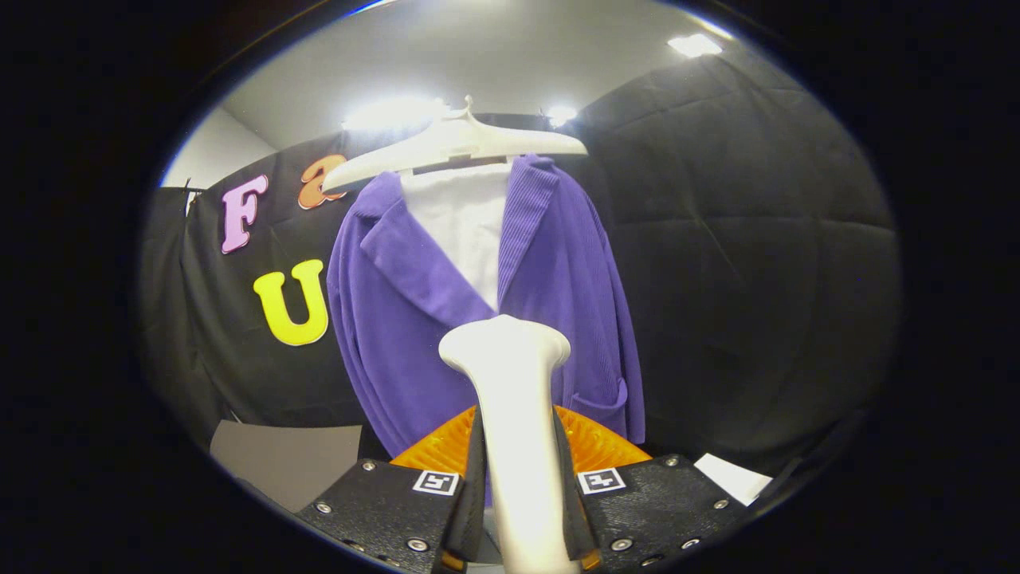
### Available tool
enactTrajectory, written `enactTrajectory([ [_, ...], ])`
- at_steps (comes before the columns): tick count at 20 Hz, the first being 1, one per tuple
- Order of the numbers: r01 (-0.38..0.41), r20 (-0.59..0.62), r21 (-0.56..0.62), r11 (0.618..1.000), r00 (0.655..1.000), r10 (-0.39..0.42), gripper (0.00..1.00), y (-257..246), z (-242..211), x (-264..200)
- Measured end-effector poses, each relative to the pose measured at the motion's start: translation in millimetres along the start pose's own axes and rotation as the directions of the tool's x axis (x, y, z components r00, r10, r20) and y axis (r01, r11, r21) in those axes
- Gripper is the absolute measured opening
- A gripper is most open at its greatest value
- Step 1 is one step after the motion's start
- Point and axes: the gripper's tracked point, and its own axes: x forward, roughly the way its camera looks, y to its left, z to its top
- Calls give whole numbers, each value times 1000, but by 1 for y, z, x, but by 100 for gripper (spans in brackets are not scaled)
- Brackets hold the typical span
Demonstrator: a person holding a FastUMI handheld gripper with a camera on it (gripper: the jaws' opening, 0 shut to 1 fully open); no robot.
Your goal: Iron the clothes twice with a garment steamer, once on the left side and once on the right side.
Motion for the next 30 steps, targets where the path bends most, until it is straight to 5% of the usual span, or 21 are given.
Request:
enactTrajectory([
  [11,65,169,83,994,982,-78,39,-26,64,46],
  [24,81,9,-88,993,997,-80,41,-69,-30,74],
  [30,59,-34,-53,997,998,-60,41,-85,-55,78],
])
